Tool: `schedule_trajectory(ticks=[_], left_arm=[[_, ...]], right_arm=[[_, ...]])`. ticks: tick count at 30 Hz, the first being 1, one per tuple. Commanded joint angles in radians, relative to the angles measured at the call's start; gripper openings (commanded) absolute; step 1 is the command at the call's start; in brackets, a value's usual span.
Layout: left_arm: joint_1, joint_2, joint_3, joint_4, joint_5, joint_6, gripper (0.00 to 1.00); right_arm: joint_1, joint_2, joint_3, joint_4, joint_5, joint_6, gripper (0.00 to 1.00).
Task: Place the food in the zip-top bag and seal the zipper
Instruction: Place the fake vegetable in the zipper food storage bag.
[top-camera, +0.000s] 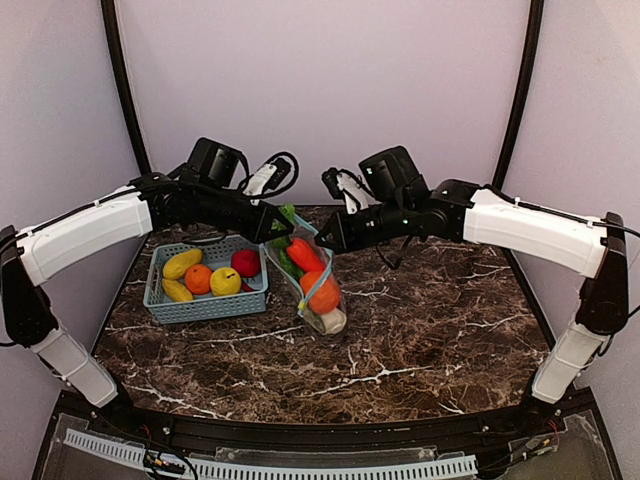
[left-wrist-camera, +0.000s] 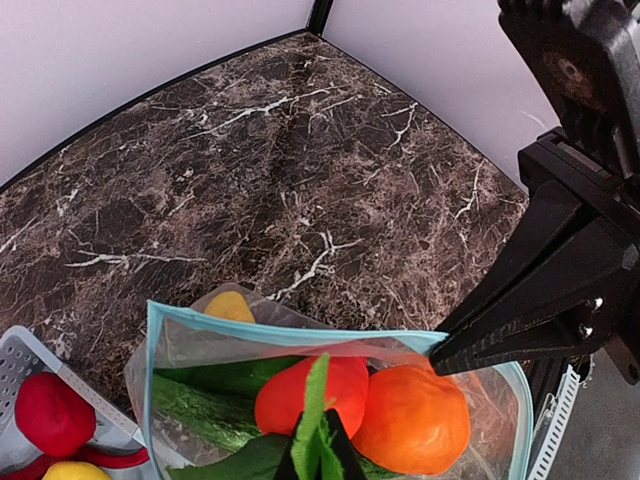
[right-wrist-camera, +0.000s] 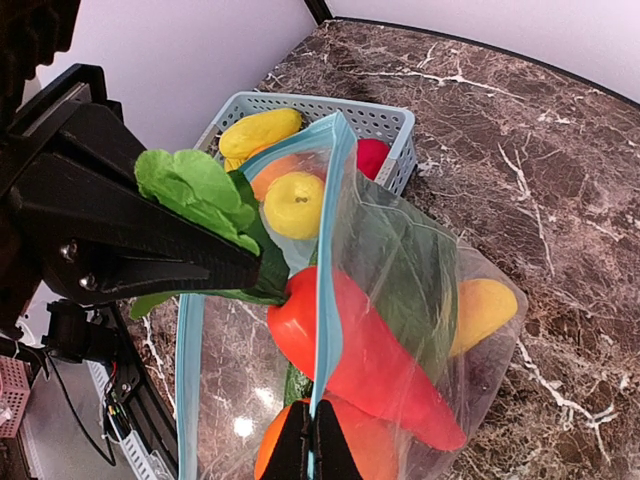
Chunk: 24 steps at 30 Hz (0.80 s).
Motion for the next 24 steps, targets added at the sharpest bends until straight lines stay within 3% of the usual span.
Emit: schedule_trajectory(ticks=[1, 17, 18, 24], left_arm=[[-0.035, 0.020, 0.035, -0.058, -0.091, 0.044, 0.01], [-0.091, 0.137, 0.069, -0.060, -0.134, 0.049, 0.02], [-0.090, 0.133, 0.072, -0.061, -0.144, 0.049, 0.04], [-0.090, 0.061, 0.095, -0.065, -0.196, 0.048, 0.35]], right_arm=[[-0.006, 0.003, 0.042, 0.045, -0.009, 0.004, 0.00], [-0.006, -0.002, 0.034, 0.046, -0.007, 0.005, 0.00], [-0.006, -0.002, 0.033, 0.045, -0.005, 0.004, 0.00], [-0.006, -0.004, 0.033, 0.046, -0.006, 0.004, 0.00]])
